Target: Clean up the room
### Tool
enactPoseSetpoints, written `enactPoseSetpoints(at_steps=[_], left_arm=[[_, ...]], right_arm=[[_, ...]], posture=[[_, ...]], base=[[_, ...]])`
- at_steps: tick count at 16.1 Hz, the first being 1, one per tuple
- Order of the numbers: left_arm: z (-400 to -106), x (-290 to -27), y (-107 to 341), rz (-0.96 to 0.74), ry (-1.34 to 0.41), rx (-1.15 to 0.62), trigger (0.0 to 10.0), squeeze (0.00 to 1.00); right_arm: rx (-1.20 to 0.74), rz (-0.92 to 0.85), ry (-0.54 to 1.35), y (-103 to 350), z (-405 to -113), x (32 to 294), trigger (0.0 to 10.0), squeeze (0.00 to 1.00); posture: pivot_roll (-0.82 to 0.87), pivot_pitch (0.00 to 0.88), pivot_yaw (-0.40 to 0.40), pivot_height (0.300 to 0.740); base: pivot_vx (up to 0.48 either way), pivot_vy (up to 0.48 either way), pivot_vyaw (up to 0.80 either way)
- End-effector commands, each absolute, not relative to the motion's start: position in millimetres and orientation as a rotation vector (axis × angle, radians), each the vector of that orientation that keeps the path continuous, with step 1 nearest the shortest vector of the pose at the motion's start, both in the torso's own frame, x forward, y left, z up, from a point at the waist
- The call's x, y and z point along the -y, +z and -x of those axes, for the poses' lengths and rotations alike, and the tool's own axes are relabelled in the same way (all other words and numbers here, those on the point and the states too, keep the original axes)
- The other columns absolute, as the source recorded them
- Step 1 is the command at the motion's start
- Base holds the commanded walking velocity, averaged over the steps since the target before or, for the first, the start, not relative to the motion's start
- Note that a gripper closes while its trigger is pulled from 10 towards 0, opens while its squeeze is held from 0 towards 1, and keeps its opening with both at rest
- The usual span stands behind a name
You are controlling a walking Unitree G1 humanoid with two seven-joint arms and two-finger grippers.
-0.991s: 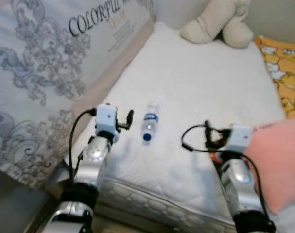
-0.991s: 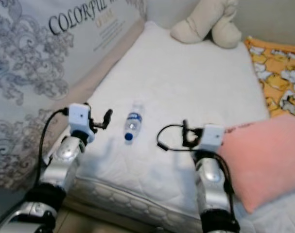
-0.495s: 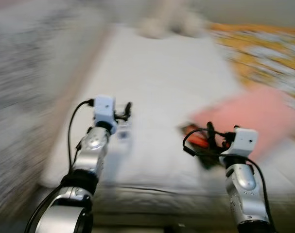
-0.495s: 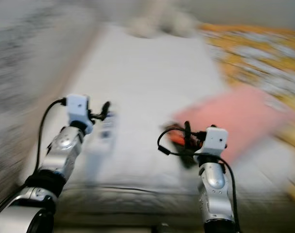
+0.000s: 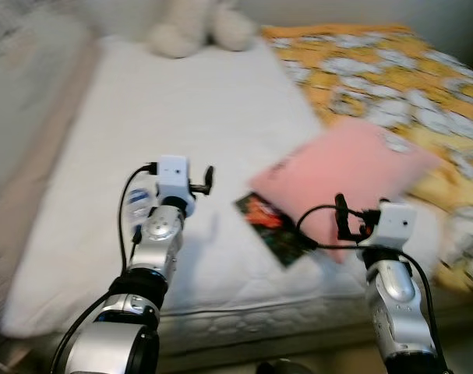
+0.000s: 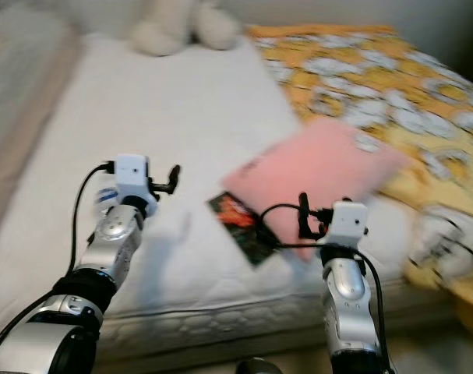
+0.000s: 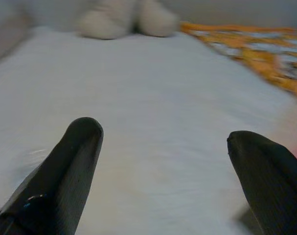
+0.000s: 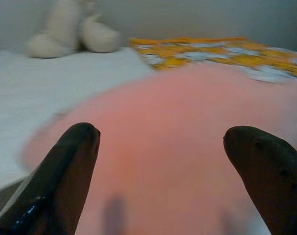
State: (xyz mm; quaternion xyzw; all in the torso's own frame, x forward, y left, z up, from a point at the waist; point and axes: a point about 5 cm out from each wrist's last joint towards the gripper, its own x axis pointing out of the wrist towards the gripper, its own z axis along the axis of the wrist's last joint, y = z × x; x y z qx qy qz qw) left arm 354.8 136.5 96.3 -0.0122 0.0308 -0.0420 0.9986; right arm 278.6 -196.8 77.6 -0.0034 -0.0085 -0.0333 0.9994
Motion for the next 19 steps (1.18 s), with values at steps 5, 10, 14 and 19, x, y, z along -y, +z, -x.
enactPoseSetpoints(at_steps=[5, 10, 14, 19], left_arm=[[-351.8, -158.6, 87.2, -0.044, 0.044, -0.098, 10.0, 0.0], [-369.9, -141.9, 90.4, -0.004, 0.01, -0.249, 10.0, 0.0], [-373.6, -139.3, 90.8, -0.088, 0.007, -0.307, 10.0, 0.0], [-376.0, -144.6, 93.7, -0.216, 0.06, -0.322, 10.0, 0.0]], right_arm=[[-0.002, 0.011, -0.015, 78.2, -278.8, 192.0, 10.0, 0.0], [-0.052, 0.046, 0.004, 77.2, -234.7, 203.9, 10.0, 0.0], [-0.137, 0.051, -0.035, 70.5, -187.5, 209.0, 10.0, 0.0], [-0.19, 0.047, -0.061, 68.8, -161.1, 208.4, 10.0, 0.0]], posture=[[-0.08, 0.0, -0.044, 0.74], [-0.21, 0.008, -0.084, 0.74], [-0.29, 0.079, -0.067, 0.74], [-0.32, 0.105, -0.053, 0.74]], base=[[0.112, 0.157, 0.0], [0.0, 0.0, 0.0], [0.0, 0.0, 0.0], [0.0, 0.0, 0.0]])
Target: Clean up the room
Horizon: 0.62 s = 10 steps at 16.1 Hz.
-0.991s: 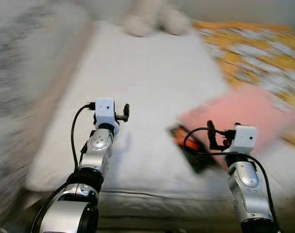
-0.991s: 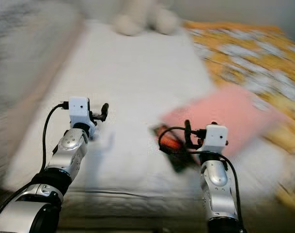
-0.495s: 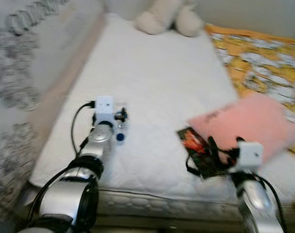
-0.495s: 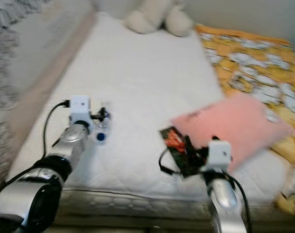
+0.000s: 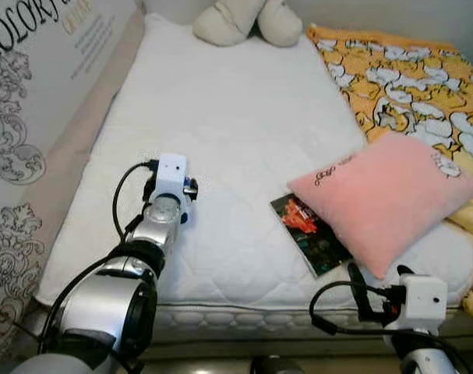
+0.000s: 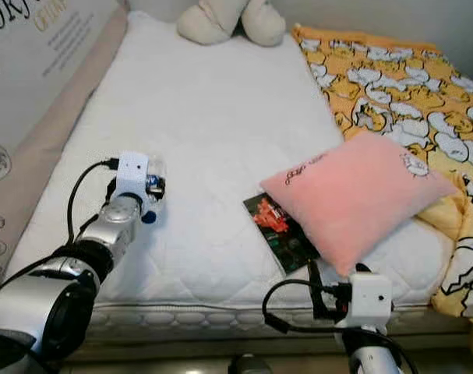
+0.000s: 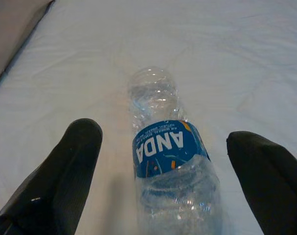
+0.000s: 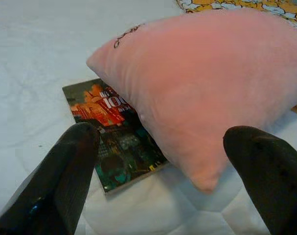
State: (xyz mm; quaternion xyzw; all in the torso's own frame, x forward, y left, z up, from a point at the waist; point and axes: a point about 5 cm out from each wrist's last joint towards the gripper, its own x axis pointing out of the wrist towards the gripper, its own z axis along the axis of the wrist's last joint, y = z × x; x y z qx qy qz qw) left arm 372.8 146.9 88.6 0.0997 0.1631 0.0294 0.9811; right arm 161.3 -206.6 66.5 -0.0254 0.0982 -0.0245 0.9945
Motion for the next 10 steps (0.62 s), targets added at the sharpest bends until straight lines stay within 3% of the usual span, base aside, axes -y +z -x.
enactPoseSetpoints(at_steps=[1, 10], left_arm=[[-374.7, -139.0, 90.6, -0.207, 0.045, -0.343, 10.0, 0.0], [-347.7, -133.8, 46.5, -0.307, 0.01, -0.544, 10.0, 0.0]], right_arm=[[-0.197, 0.047, -0.067, 71.7, -158.5, 208.9, 10.0, 0.0], [-0.237, 0.072, -0.07, 79.7, -143.5, 214.0, 10.0, 0.0]], posture=[[-0.33, 0.115, -0.054, 0.74], [-0.37, 0.13, -0.072, 0.74]], base=[[0.0, 0.0, 0.0], [0.0, 0.0, 0.0]])
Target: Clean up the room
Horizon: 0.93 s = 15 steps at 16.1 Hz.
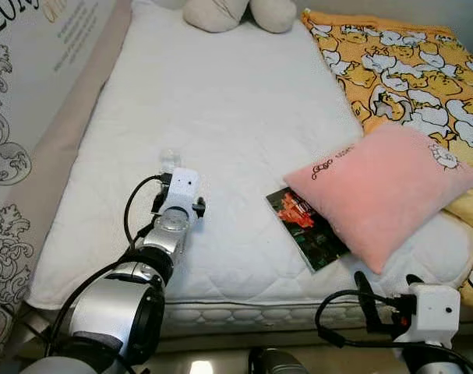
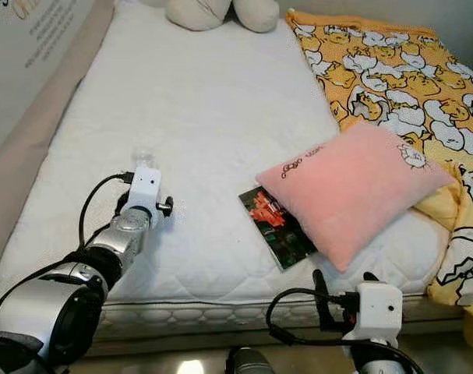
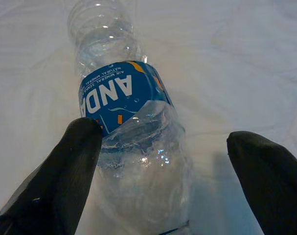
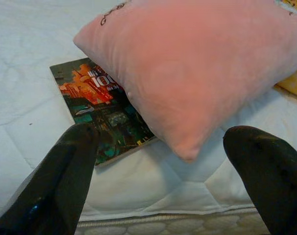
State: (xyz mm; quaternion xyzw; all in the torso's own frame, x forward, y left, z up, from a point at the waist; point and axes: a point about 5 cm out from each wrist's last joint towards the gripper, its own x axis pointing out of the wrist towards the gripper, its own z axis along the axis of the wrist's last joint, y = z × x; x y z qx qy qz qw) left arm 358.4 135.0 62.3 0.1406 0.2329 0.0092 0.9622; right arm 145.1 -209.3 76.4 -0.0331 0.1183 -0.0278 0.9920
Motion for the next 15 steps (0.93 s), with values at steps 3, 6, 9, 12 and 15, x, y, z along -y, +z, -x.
enactPoseSetpoints(at_steps=[3, 6, 9, 12, 15], left_arm=[[-344.5, -131.9, 41.7, -0.228, -0.001, -0.577, 0.0, 0.0], [-347.4, -132.3, 45.6, -0.185, -0.002, -0.561, 0.0, 0.0], [-346.8, -130.9, 44.6, -0.137, -0.016, -0.574, 0.0, 0.0], [-344.9, -129.8, 41.9, -0.055, 0.003, -0.598, 0.0, 0.0], [-348.4, -130.2, 46.8, -0.024, 0.012, -0.557, 0.0, 0.0]], right_arm=[[-0.243, 0.074, -0.067, 80.5, -142.7, 214.3, 10.0, 0.0], [-0.243, 0.076, -0.069, 80.5, -145.5, 216.0, 10.0, 0.0], [-0.235, 0.078, -0.068, 81.3, -150.7, 217.8, 10.0, 0.0], [-0.244, 0.077, -0.06, 79.7, -151.8, 218.1, 10.0, 0.0], [-0.239, 0.074, -0.044, 77.8, -159.6, 216.4, 10.0, 0.0]], posture=[[-0.38, 0.125, -0.074, 0.74], [-0.38, 0.11, -0.074, 0.74], [-0.37, 0.102, -0.079, 0.74], [-0.36, 0.097, -0.089, 0.74], [-0.34, 0.07, -0.089, 0.74]], base=[[0.0, 0.0, 0.0], [0.0, 0.0, 0.0], [0.0, 0.0, 0.0], [0.0, 0.0, 0.0], [0.0, 0.0, 0.0]])
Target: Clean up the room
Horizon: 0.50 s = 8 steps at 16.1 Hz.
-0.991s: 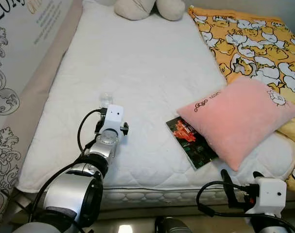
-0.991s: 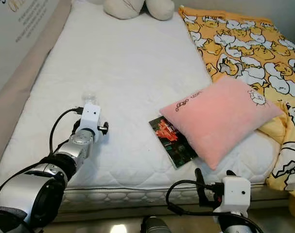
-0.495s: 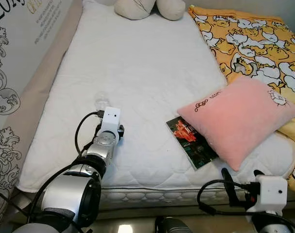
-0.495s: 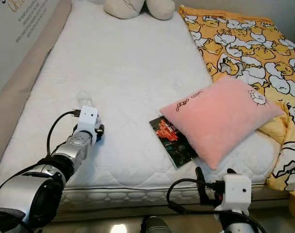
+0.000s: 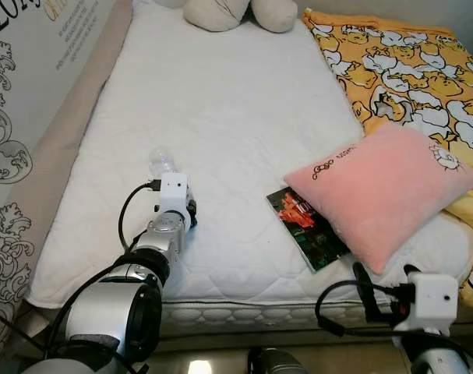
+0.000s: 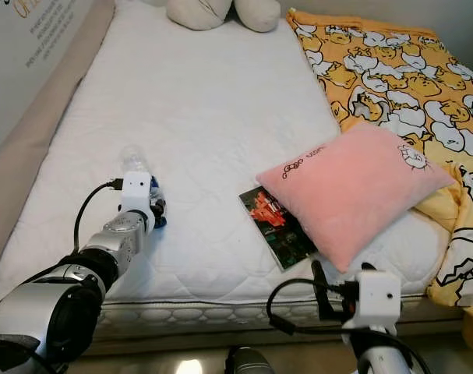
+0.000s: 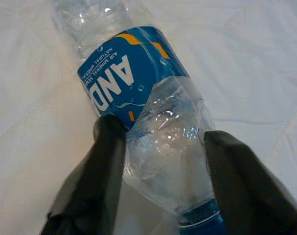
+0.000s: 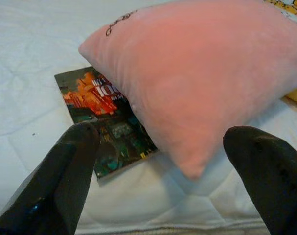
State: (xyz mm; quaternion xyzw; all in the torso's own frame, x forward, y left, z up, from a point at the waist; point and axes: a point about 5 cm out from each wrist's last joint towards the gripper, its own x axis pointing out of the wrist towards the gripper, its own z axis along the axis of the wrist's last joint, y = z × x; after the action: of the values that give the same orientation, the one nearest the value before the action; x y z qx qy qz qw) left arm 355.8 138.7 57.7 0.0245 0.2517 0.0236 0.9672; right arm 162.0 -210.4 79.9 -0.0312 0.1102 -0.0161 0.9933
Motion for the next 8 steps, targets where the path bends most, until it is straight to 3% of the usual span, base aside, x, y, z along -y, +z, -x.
enactPoseSetpoints(at_steps=[1, 4, 8], left_arm=[[-352.0, -129.8, 52.2, -0.023, 0.007, -0.522, 0.0, 0.0], [-358.8, -129.2, 65.0, -0.007, -0.029, -0.404, 0.0, 0.0], [-349.8, -135.7, 58.3, 0.012, -0.084, -0.324, 0.0, 0.0]], right_arm=[[-0.235, 0.073, -0.038, 77.2, -162.6, 215.3, 10.0, 0.0], [-0.216, 0.062, -0.032, 74.2, -175.4, 213.3, 10.0, 0.0], [-0.164, 0.031, -0.029, 71.7, -205.5, 209.1, 10.0, 0.0]], posture=[[-0.33, 0.059, -0.085, 0.74], [-0.29, 0.005, -0.069, 0.74], [-0.2, 0.0, -0.043, 0.74]], base=[[0.0, 0.0, 0.0], [0.0, 0.0, 0.0], [0.0, 0.0, 0.0]])
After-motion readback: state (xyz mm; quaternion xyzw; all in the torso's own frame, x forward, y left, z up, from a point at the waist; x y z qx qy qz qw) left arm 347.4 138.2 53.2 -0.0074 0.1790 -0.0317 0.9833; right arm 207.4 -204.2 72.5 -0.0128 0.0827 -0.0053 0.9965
